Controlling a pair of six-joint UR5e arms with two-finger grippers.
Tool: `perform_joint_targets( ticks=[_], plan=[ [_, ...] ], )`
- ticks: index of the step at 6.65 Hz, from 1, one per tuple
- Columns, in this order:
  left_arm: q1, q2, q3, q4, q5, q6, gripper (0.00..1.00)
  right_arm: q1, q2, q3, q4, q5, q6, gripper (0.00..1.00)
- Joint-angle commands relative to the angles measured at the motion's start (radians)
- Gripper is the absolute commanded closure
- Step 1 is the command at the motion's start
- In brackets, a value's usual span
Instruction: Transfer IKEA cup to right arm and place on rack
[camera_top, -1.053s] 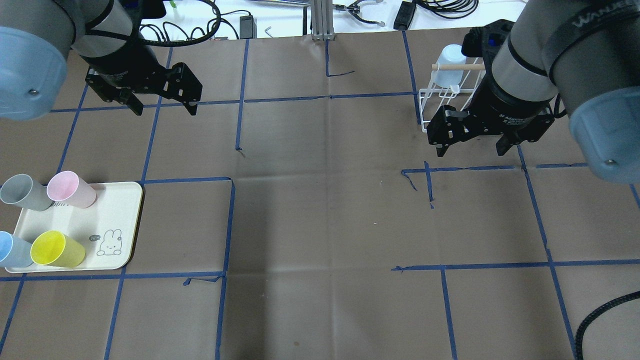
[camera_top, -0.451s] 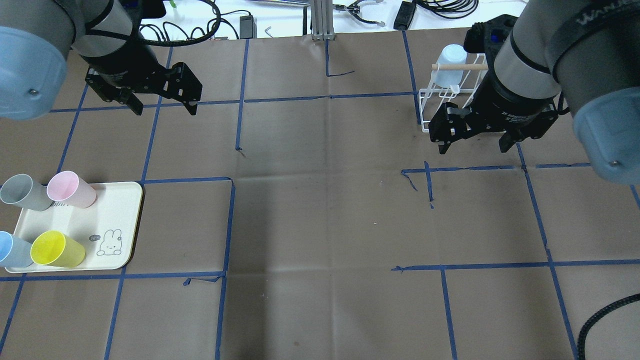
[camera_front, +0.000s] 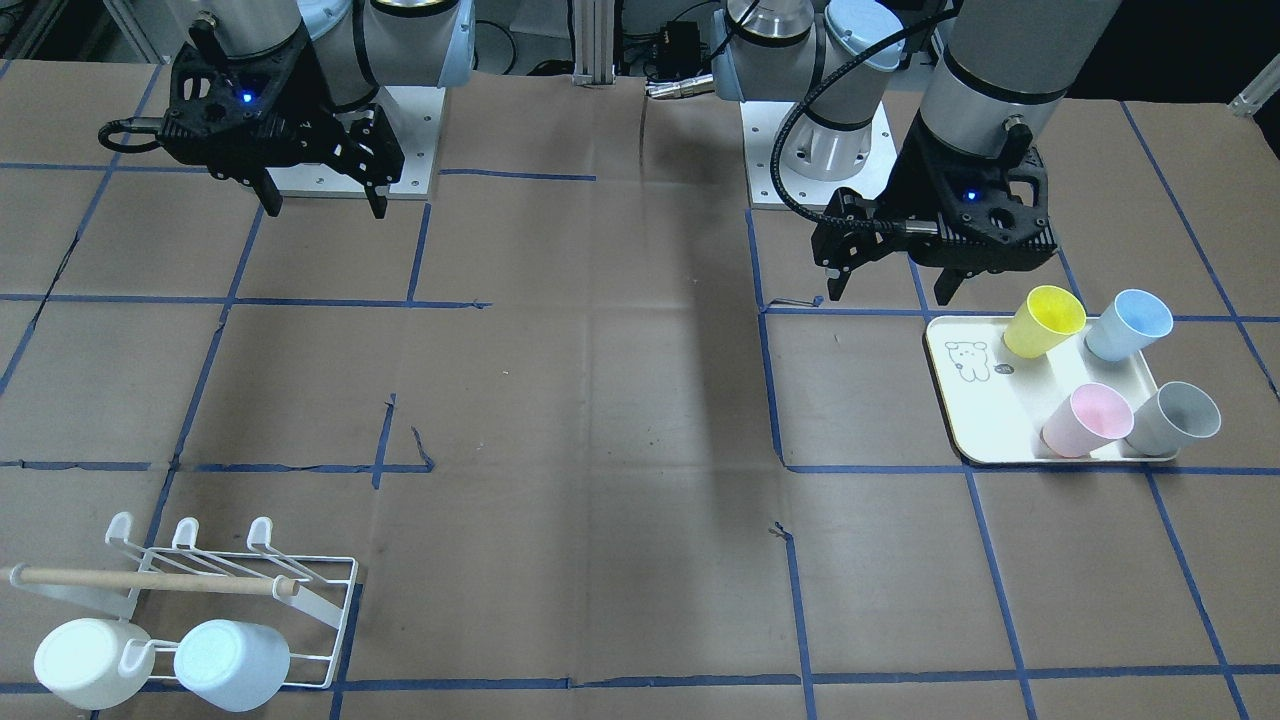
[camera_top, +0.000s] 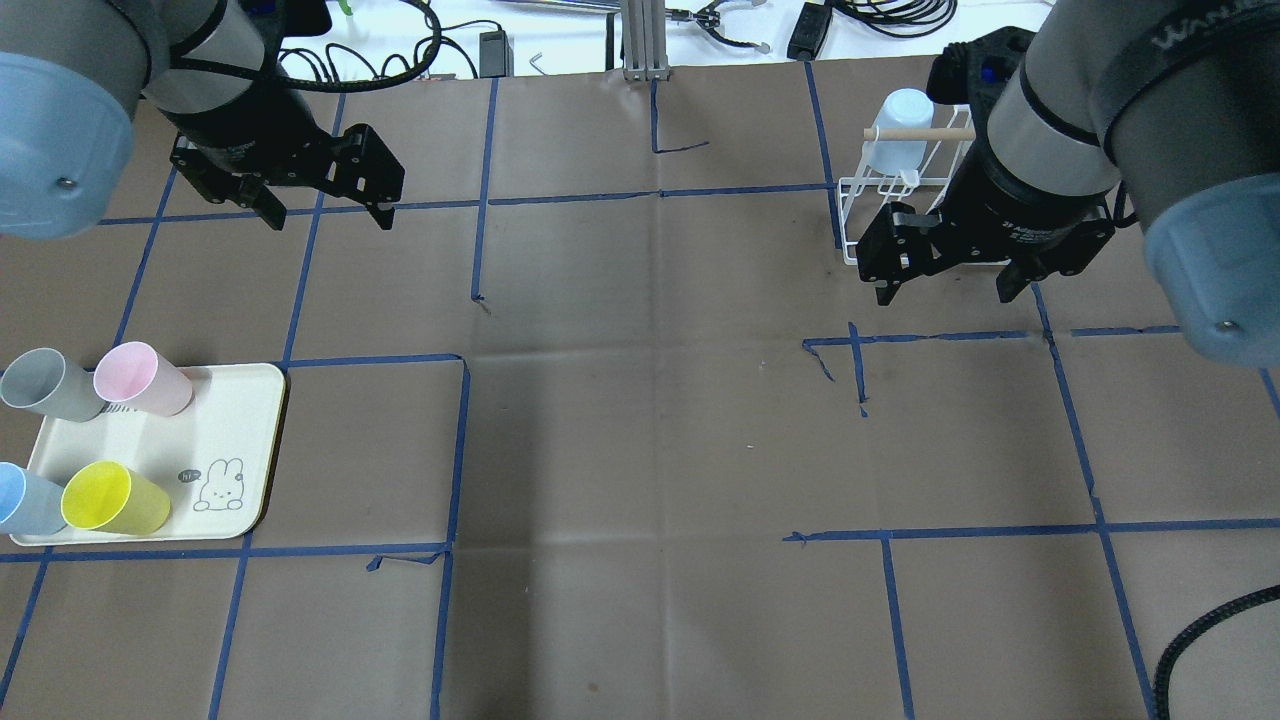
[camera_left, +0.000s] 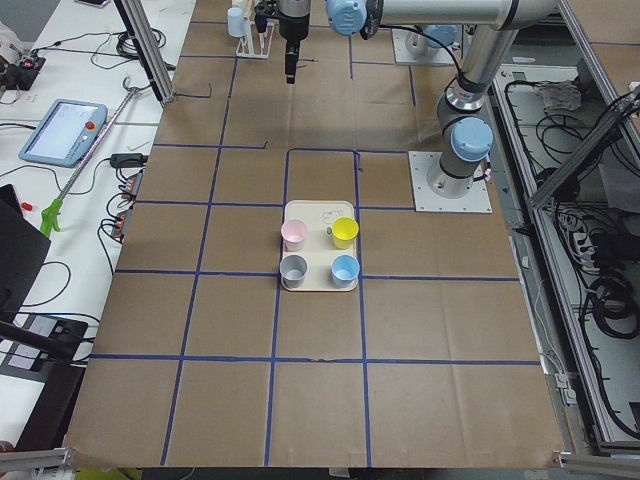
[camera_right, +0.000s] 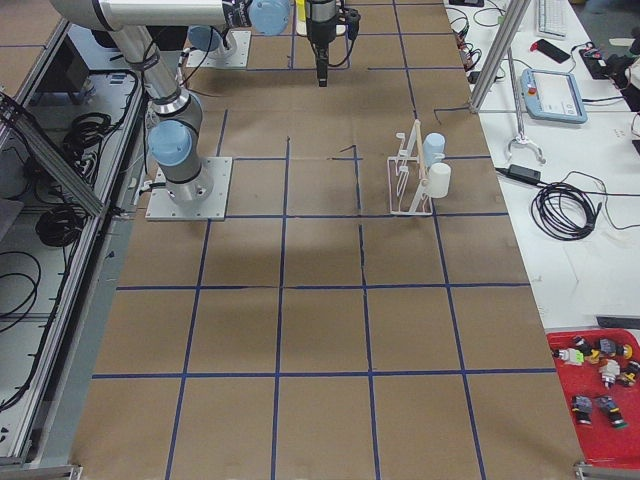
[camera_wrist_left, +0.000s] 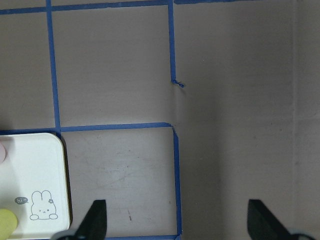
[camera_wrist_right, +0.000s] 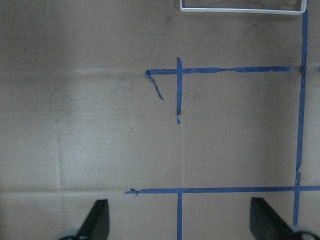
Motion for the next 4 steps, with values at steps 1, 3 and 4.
perform_joint_targets(
  ticks=[1,3,4],
  plan=[
    [0.000,0.001,0.000,0.000,-0.003,0.000,0.01,-0.001,0.000,0.000,-0.002,0.000,0.000,0.00],
    [0.000,0.001,-0.001,0.000,-0.016,-0.002,0.01,-0.001,0.000,0.000,-0.004,0.000,0.000,0.00],
    [0.000,0.001,-0.002,0.000,-0.016,-0.002,0.01,-0.001,0.000,0.000,-0.004,0.002,0.000,0.00]
  ],
)
